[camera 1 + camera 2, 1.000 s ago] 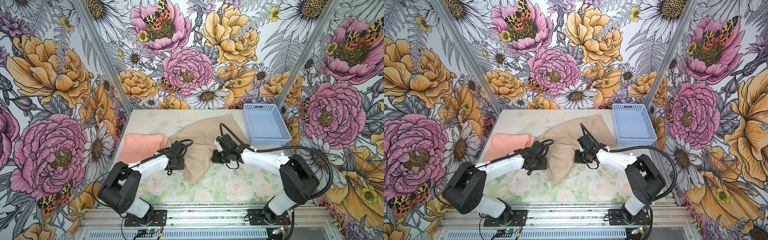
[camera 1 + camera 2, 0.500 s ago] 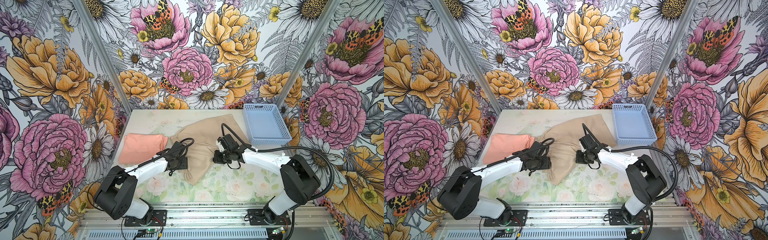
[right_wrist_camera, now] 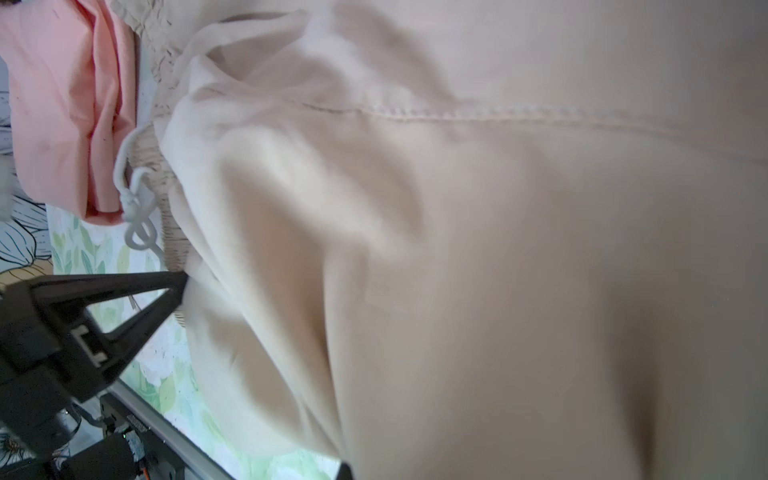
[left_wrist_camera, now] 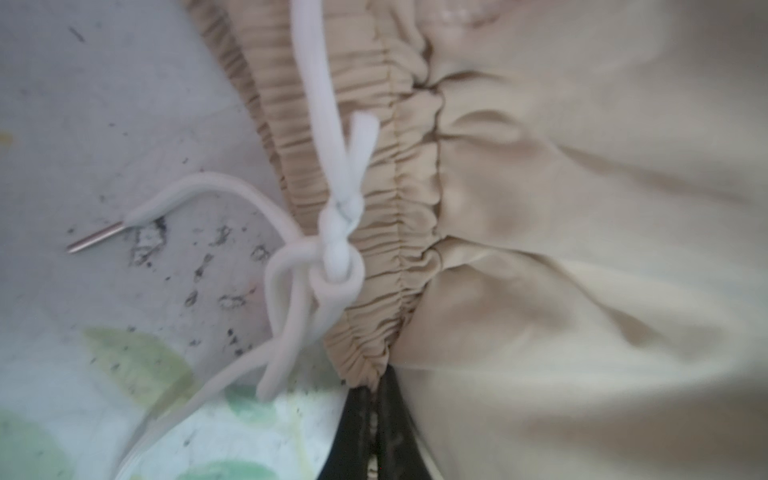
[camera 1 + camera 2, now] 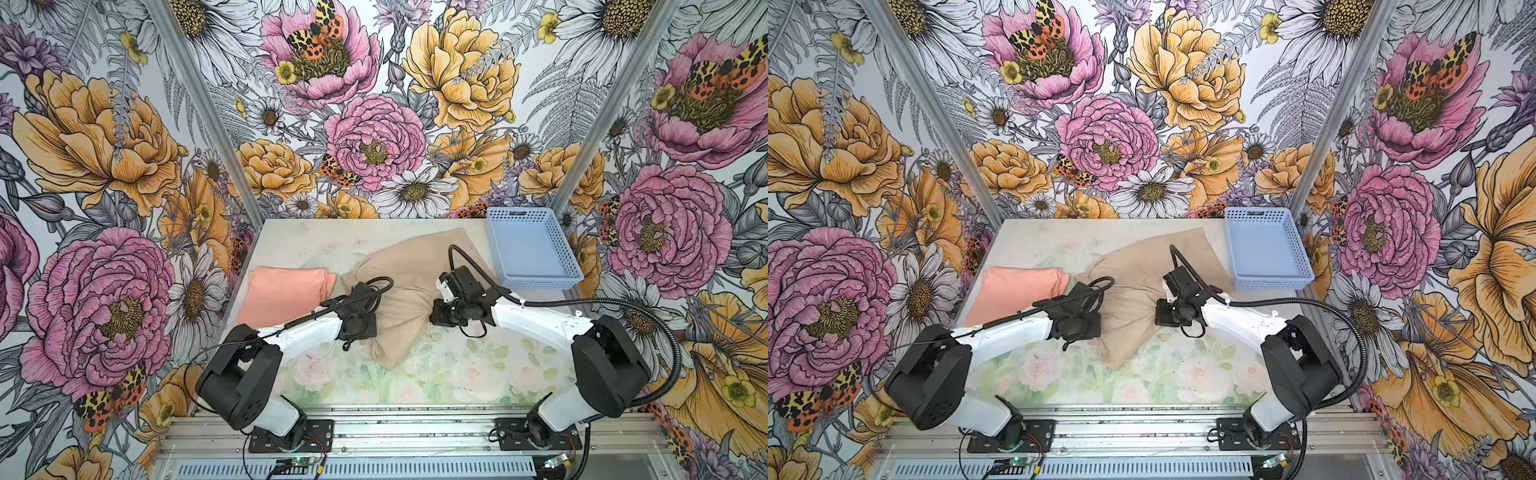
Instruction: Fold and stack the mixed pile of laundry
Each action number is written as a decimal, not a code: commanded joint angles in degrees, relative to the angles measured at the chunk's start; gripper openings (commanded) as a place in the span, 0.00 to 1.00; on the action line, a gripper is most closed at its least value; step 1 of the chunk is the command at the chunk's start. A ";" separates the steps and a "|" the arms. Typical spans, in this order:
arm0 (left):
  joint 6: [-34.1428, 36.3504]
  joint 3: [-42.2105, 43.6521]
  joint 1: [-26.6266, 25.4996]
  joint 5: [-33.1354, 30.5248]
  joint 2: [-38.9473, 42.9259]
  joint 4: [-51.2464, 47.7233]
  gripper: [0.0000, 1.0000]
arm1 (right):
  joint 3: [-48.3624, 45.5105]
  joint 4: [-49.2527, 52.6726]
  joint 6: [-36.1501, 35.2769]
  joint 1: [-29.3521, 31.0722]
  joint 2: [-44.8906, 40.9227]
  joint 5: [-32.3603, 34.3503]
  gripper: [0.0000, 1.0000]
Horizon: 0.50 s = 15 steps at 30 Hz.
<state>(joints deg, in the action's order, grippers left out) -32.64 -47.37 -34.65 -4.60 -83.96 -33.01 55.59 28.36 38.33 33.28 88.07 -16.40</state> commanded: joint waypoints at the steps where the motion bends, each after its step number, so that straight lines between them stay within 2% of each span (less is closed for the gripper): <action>1: 1.78 -7.34 -0.02 -4.60 7.06 -7.60 0.00 | 4.65 6.24 -2.90 -0.49 -4.54 0.01 0.00; 5: 4.39 -14.77 0.04 -5.84 10.93 -13.63 0.00 | 10.41 14.75 -5.91 -0.72 -7.65 0.79 0.00; 7: 4.98 -17.09 0.10 -5.95 11.84 -15.56 0.00 | 14.37 18.51 -7.75 -1.22 -8.17 1.02 0.03; 12: 5.43 -22.93 1.25 -4.93 13.13 -17.50 0.00 | 31.67 21.91 -11.74 -5.12 -3.12 1.56 0.13; 13: 5.56 -23.98 1.70 -4.48 12.95 -17.48 0.00 | 35.33 21.91 -12.50 -6.21 -0.97 2.63 0.21; 15: 6.12 -25.56 2.60 -3.53 11.52 -17.50 0.00 | 41.37 22.23 -13.27 -8.95 4.51 1.67 0.45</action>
<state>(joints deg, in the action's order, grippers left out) -28.27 -70.54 -33.34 -8.54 -71.37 -48.77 90.76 48.86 28.27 27.03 86.94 -15.68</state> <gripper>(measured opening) 0.053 0.374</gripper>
